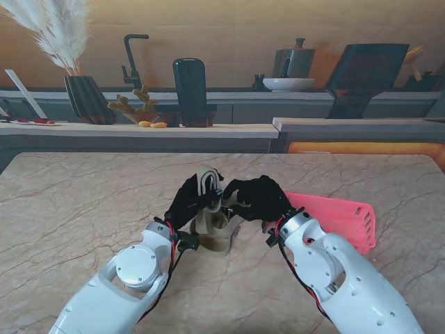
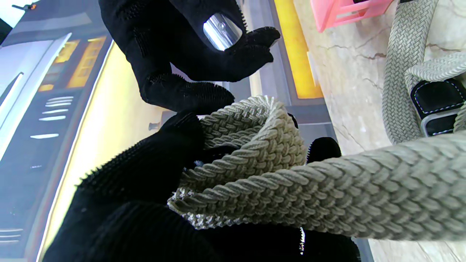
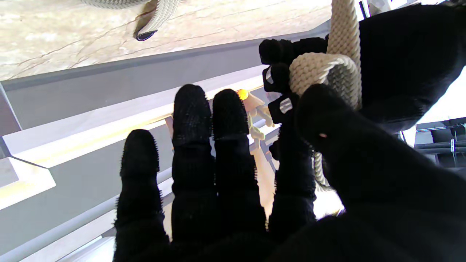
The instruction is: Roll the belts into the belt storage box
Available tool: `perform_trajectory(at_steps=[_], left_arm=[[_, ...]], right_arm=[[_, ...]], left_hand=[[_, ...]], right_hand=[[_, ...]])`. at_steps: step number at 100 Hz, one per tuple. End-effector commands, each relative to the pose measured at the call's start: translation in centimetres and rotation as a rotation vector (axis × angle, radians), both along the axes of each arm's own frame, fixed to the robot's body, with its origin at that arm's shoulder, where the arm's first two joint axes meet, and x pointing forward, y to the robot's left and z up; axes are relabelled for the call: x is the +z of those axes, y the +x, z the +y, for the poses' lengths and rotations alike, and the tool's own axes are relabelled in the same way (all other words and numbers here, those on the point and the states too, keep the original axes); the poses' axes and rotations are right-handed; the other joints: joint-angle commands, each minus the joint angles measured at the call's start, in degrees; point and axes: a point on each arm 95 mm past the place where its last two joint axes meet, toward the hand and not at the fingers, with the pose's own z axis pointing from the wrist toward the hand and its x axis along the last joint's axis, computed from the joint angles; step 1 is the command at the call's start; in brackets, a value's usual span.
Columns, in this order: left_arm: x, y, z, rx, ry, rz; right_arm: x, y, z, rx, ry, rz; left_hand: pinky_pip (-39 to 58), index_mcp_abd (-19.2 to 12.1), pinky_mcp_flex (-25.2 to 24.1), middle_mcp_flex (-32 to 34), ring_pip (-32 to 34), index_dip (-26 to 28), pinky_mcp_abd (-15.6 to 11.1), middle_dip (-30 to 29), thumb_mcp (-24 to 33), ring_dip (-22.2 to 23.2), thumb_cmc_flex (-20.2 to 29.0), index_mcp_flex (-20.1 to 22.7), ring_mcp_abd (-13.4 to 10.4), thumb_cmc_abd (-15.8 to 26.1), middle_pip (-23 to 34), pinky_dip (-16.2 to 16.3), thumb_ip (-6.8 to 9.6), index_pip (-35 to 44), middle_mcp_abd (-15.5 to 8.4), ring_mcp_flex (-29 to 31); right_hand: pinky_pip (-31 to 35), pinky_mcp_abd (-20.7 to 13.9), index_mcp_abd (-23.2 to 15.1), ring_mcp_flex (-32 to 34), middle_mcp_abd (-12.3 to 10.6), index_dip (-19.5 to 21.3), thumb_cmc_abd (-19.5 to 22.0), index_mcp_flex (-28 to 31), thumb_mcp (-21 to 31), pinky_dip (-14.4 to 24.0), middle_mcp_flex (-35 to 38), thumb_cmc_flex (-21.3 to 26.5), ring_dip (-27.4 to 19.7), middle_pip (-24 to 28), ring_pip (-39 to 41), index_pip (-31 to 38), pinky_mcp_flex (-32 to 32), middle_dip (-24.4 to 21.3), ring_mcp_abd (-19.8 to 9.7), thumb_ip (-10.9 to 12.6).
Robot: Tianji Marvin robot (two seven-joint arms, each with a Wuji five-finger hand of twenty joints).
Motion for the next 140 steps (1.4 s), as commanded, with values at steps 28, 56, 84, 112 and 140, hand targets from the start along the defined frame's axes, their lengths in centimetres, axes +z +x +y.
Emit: perform_trajectory(at_steps=[28,56,84,112,140], left_arm=[[0.0,0.2,-0.2,-0.035,0.055,-0.006],[-0.2,0.6,-0.2,-0.040,0.100,-0.030],[0.0,0.6,0.1,-0.025,0.184,-0.108],[-0.1,1.7,0.3,0.063,0.454,-0.317],[-0.2,2.3,-0.2,0.070,0.656,-0.513]], right_arm=[[0.3,-0.6,0.6,0.026,0.069,-0.004],[0.8,-0.5,1.4,0.090,0.049,-0.015],[1.7,-0.8,0.9,0.076,-0.017,-0.112],[2.3,-1.0,-0.5,-0.024,-0.044,-0.170],[1.4,0.0,-0.6,-0.150,-0.030,-0.104]], left_hand=[[5.4,-1.7,5.7,3.4,12.8,-0.3,-0.2,-2.2,-10.1,6.4,2.1,-0.2,-3.6,7.0,23.6,1.4,5.32,5.3,-7.6,8.7],[5.3,-0.9,9.5,6.4,15.7,2.2,-0.5,-2.6,7.1,6.2,-13.0,3.0,-6.7,-6.4,28.4,-1.1,2.59,5.9,-10.8,13.9],[4.9,-3.4,6.4,6.3,15.9,4.8,2.1,1.0,-5.7,8.0,0.6,4.7,-2.4,4.3,28.2,-0.6,1.91,10.8,-8.1,11.9],[7.9,1.1,6.1,5.6,16.6,1.9,3.4,-1.9,-13.9,5.2,6.9,1.9,-1.2,9.0,28.1,-1.3,2.94,10.2,-7.0,11.8],[10.5,2.1,8.6,7.6,19.2,0.8,3.3,-3.1,-4.6,4.2,1.2,1.8,-2.5,4.4,30.6,-1.0,4.30,13.0,-7.0,14.6]], right_hand=[[-0.8,-1.0,-3.8,0.9,-0.5,0.5,3.4,1.6,0.0,1.7,1.5,1.7,0.8,0.6,0.9,3.3,0.2,0.5,-1.8,-2.2],[-1.1,-1.3,-6.2,0.6,-0.4,-0.9,5.9,-1.3,0.1,1.7,1.2,3.2,0.5,-0.6,0.2,0.5,0.2,0.4,-2.0,-1.7],[-1.1,-1.1,-2.5,0.3,-0.8,-0.4,0.7,1.4,-0.3,1.9,0.1,-1.7,0.5,-0.2,-0.1,4.6,0.3,0.8,-2.1,-2.0],[-1.1,-1.5,13.7,-2.3,1.6,11.5,3.1,-4.0,-6.0,2.3,-5.9,-15.6,0.3,0.3,-0.7,-15.2,-0.7,0.0,-0.5,3.7],[2.5,0.2,22.5,-1.2,6.2,13.3,12.1,-0.5,-14.7,3.6,-5.3,-26.2,0.3,2.4,1.7,-20.8,0.5,-1.0,4.0,5.0]])
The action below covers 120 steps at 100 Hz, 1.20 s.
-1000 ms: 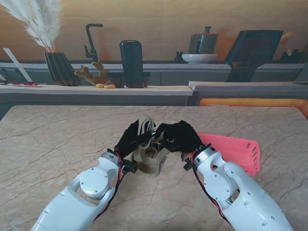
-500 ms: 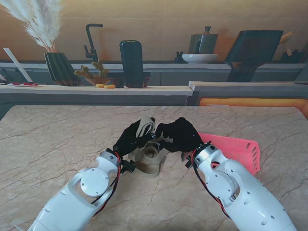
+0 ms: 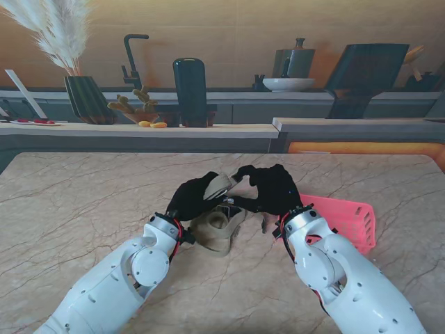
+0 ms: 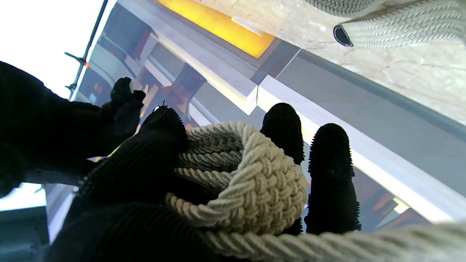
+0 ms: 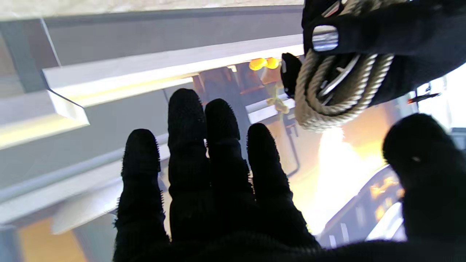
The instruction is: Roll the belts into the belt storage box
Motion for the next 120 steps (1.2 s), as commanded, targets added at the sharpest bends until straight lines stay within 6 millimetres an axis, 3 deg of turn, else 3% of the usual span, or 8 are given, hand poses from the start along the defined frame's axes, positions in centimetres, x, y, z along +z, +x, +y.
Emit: perform_trajectory(at_steps=[1,31,73,93,107,110,113,120], left_arm=[[0.3,0.2,-0.2,-0.011,0.006,-0.024],[0.3,0.4,-0.1,-0.038,0.113,-0.101],[0.2,0.4,-0.1,-0.047,0.197,-0.138],[0.3,0.4,0.0,-0.041,0.205,-0.139],[0.3,0.5,0.1,-0.036,0.222,-0.145],[0.3,0.5,0.1,-0.034,0.225,-0.146],[0.3,0.5,0.1,-0.033,0.229,-0.146],[0.3,0.6,0.2,-0.028,0.239,-0.146]], right_arm=[[-0.4,0.3,0.5,-0.015,0.031,0.033],[-1.3,1.6,1.5,-0.094,0.148,0.162],[-2.2,2.3,4.0,-0.090,0.211,0.254],[-2.7,2.3,4.8,-0.086,0.237,0.298],[-2.8,2.3,5.3,-0.082,0.259,0.325],[-2.8,2.2,5.4,-0.082,0.263,0.328],[-2.8,2.2,5.5,-0.081,0.268,0.331],[-2.7,2.1,5.6,-0.080,0.277,0.341]], left_hand=[[2.4,-1.5,0.3,3.1,1.7,-0.6,0.4,-0.2,5.3,-0.7,2.0,-0.5,-1.3,1.9,4.6,0.1,3.04,3.0,-2.3,1.8],[2.6,-1.4,0.4,3.1,2.4,-0.8,0.3,-0.2,6.1,-0.7,1.7,-0.8,-1.7,1.6,5.4,0.1,3.00,3.6,-2.3,1.9],[2.9,-1.2,0.5,3.2,3.1,-1.2,0.2,-0.2,6.8,-0.6,1.3,-1.0,-1.8,1.4,6.1,0.1,3.06,3.7,-2.3,2.0],[2.9,-1.2,0.4,3.2,3.1,-1.3,0.1,-0.3,6.9,-0.6,1.3,-1.0,-1.8,1.4,6.1,0.1,3.06,3.6,-2.3,2.0],[2.9,-1.1,0.4,3.2,3.0,-1.4,0.2,-0.3,6.9,-0.7,1.3,-1.1,-1.7,1.4,6.1,0.1,3.07,3.6,-2.3,2.0],[2.9,-1.1,0.4,3.2,3.1,-1.4,0.2,-0.4,7.0,-0.7,1.3,-1.1,-1.7,1.4,6.1,0.1,3.08,3.5,-2.3,2.0],[2.9,-1.1,0.4,3.2,3.1,-1.4,0.2,-0.4,7.0,-0.7,1.3,-1.1,-1.7,1.4,6.1,0.0,3.07,3.5,-2.3,2.0],[2.9,-1.0,0.4,3.2,3.0,-1.5,0.3,-0.4,6.9,-0.7,1.3,-1.1,-1.7,1.4,6.0,0.1,3.05,3.3,-2.3,2.0]], right_hand=[[2.3,1.0,2.3,1.7,1.7,1.0,3.4,2.3,-1.8,1.7,1.7,-3.1,0.2,2.1,2.0,-0.7,0.7,-0.7,1.2,1.2],[8.1,3.5,2.5,9.3,1.8,3.1,6.0,10.4,-4.0,2.1,9.8,-6.4,0.8,5.5,7.2,1.5,4.5,-1.2,2.0,0.8],[11.8,5.2,0.7,17.0,1.6,3.8,6.9,18.3,-5.7,-0.5,17.8,-0.5,0.1,7.4,11.4,5.6,6.6,-1.8,3.0,1.7],[12.4,5.4,-1.1,17.4,0.9,2.8,8.0,19.6,-9.9,-2.5,18.9,7.5,-0.6,6.3,11.2,5.9,6.1,-1.8,2.7,2.6],[12.5,5.4,-2.4,19.0,0.2,2.9,8.2,21.4,-6.2,-2.7,20.9,13.9,-0.6,6.3,11.5,7.5,6.3,-1.8,2.4,3.3],[12.6,5.4,-2.7,19.3,0.0,1.6,7.7,21.6,-0.9,-2.9,21.4,14.3,-0.6,6.1,11.5,8.1,6.4,-1.7,2.3,2.3],[12.7,5.4,-3.2,19.6,-0.1,-3.6,6.4,20.8,3.1,-3.1,21.7,15.5,-0.5,6.1,11.5,11.7,6.4,-1.7,2.3,0.1],[12.6,5.4,-3.6,19.9,-0.1,-11.2,3.2,18.3,6.4,-3.2,22.3,21.2,-0.5,5.7,11.4,19.6,6.3,-1.7,2.4,-3.2]])
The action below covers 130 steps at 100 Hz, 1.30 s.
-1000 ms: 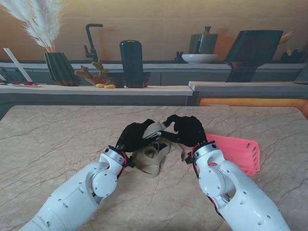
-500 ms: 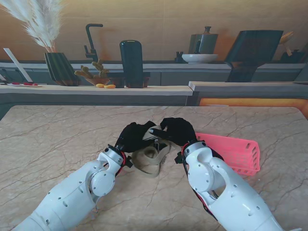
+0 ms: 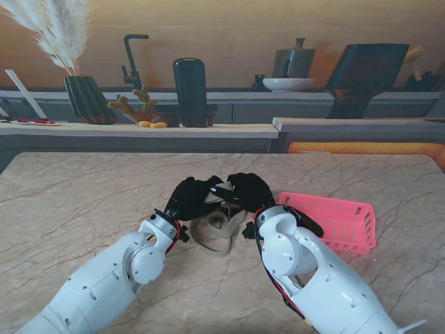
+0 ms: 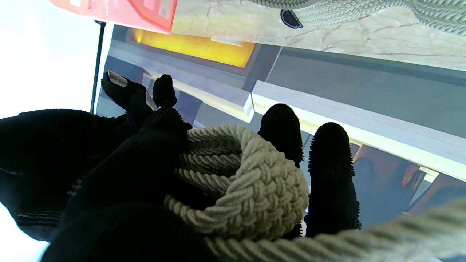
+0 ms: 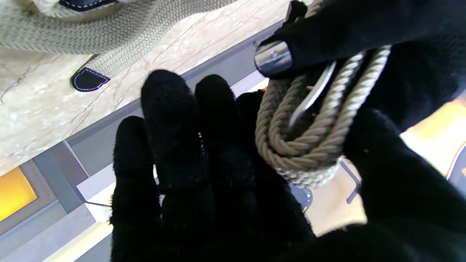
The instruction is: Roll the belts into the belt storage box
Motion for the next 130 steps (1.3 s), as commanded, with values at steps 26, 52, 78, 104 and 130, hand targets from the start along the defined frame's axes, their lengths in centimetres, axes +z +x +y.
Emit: perform_trajectory(at_steps=[26,52,78,104,130], left_arm=[[0.2,0.4,0.0,0.033,0.035,-0.012],[0.0,0.5,0.4,0.048,-0.019,0.014],[0.2,0.1,0.9,0.042,-0.130,0.058],[0.4,-0.3,1.6,0.014,-0.183,0.111],[0.1,-0.1,1.8,-0.019,-0.179,0.166]], right_arm=[[0.3,-0.9,0.9,0.032,0.037,0.052],[0.6,-1.2,0.2,0.021,0.074,0.110],[1.1,-1.2,-1.6,-0.002,0.128,0.181],[1.9,-1.2,-3.6,-0.040,0.201,0.218],[2.9,-1.7,-5.3,-0.039,0.276,0.251]], left_hand=[[2.2,-1.0,-0.2,2.7,0.8,-5.4,0.6,-1.0,5.5,-1.4,0.3,-0.7,-0.4,1.3,3.8,0.0,3.17,-3.7,-2.4,1.5],[-3.1,0.0,-6.8,-12.5,-12.4,-8.2,0.7,-15.0,4.3,-5.3,-17.8,-5.4,2.3,2.1,-18.9,-0.4,4.08,-22.0,1.4,-8.7],[-9.3,-2.5,-11.7,-24.8,-26.6,-10.2,0.2,-30.4,1.1,-10.8,-24.5,-8.9,1.5,-0.9,-35.9,-1.3,3.40,-29.0,2.7,-18.6],[-18.7,-4.8,-15.9,-29.7,-38.5,-11.6,-0.8,-35.1,3.4,-16.0,-25.9,-10.3,-0.4,-2.7,-42.1,-1.3,3.01,-33.1,2.0,-25.8],[-25.1,-6.1,-17.9,-31.3,-44.0,-12.2,-2.5,-36.8,7.2,-18.2,-24.7,-10.7,-3.4,-4.4,-44.6,-0.3,2.48,-34.8,1.7,-29.1]], right_hand=[[0.5,1.2,-5.7,1.6,0.4,-9.1,-4.6,-3.0,9.5,-1.1,2.3,18.4,-0.5,-1.5,-1.1,12.7,-1.3,-0.6,-0.6,-3.4],[-0.9,-0.4,-7.8,0.3,-0.2,-4.0,-3.2,-3.8,10.4,-0.8,0.5,19.8,0.7,-0.1,-1.1,13.6,-1.8,1.2,-0.3,-4.9],[-1.3,-1.1,-7.7,-0.9,-0.5,-1.8,-2.1,-4.4,10.6,-0.5,-1.1,20.3,1.8,2.0,-0.4,13.5,-1.9,2.2,-0.3,-4.9],[-1.3,-1.3,-7.4,-1.2,-0.4,-1.1,-1.7,-4.6,10.4,-0.2,-1.3,20.3,2.4,2.9,0.3,13.5,-1.8,2.4,-0.3,-5.0],[-1.2,-1.5,-7.4,-1.4,-0.3,-0.8,-1.5,-4.7,10.0,0.0,-1.5,20.3,2.7,3.4,0.8,13.5,-1.8,2.5,-0.4,-5.0]])
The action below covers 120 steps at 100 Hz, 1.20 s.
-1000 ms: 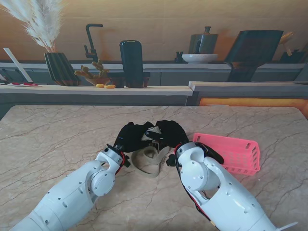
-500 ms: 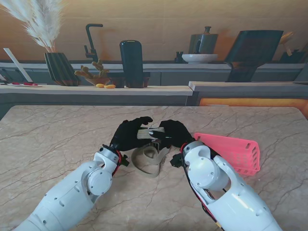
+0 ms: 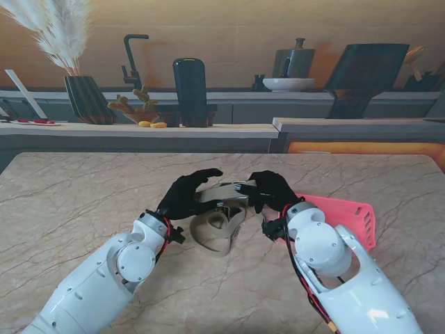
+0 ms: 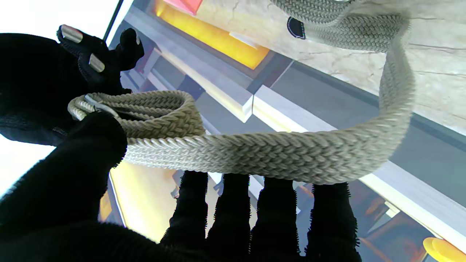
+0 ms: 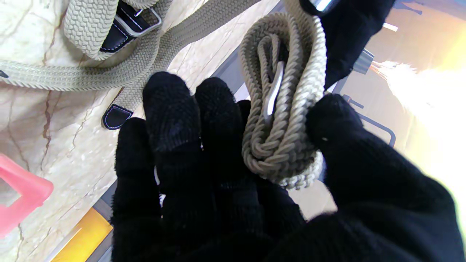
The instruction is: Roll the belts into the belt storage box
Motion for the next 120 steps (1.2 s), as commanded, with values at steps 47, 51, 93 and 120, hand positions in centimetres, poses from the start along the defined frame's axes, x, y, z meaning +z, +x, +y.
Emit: perform_trajectory(at_steps=[47,51,93,120], left_arm=[[-0.6,0.0,-1.0,0.003,-0.004,-0.009],[-0.6,0.0,-1.2,0.002,-0.017,-0.003],[-1.3,0.1,-2.7,-0.003,-0.106,0.092],[-1.1,-0.4,-3.4,-0.015,-0.231,0.133]], right_arm=[[2.4,-1.1,-1.5,-0.023,0.296,0.110],[2.5,-1.1,-1.5,-0.024,0.317,0.119],[3.6,-1.2,-0.4,-0.017,0.517,0.182],[2.5,-0.6,0.6,-0.019,0.579,0.246]], left_hand=[[-3.5,-1.9,-1.2,-2.5,-2.0,0.2,-4.9,-1.4,-1.9,-1.0,3.6,-2.1,-3.8,4.3,-0.5,2.2,-0.47,-0.6,-0.8,-2.6],[-3.6,-2.0,-1.5,-2.6,-2.0,0.2,-5.2,-1.4,-2.2,-1.0,3.9,-2.2,-3.8,4.5,-0.5,2.2,-0.38,-0.5,-0.8,-2.9],[-5.7,-2.1,-2.5,-5.7,-2.0,0.2,-10.7,-2.1,-13.8,-2.6,8.7,-4.1,-4.7,11.6,0.4,-1.8,0.13,1.2,-1.2,-6.0],[-5.6,-2.1,-2.1,-5.3,-3.1,-0.2,-12.8,-4.2,-9.0,-6.0,0.3,-4.5,-5.7,6.4,0.0,-6.0,-0.74,1.5,-2.0,-5.8]], right_hand=[[0.1,-1.4,-10.4,-0.3,-0.6,1.8,3.0,0.0,7.4,0.6,-0.3,8.1,1.3,2.6,2.1,5.7,-0.3,1.1,-0.8,1.5],[0.2,-1.5,-10.4,-0.3,-0.6,1.9,3.0,0.0,7.4,0.7,-0.3,8.0,1.3,2.6,2.2,5.7,-0.2,1.2,-0.9,1.5],[1.1,-2.6,-10.9,-0.3,-0.8,2.4,3.7,-0.4,6.6,1.5,-0.6,8.1,1.6,3.3,2.8,5.8,0.8,1.5,-1.4,1.5],[5.2,-5.5,-11.3,-0.8,0.2,3.0,4.3,-0.8,5.6,4.3,-1.5,8.3,4.3,6.8,8.0,5.8,3.1,3.7,-1.5,1.7]])
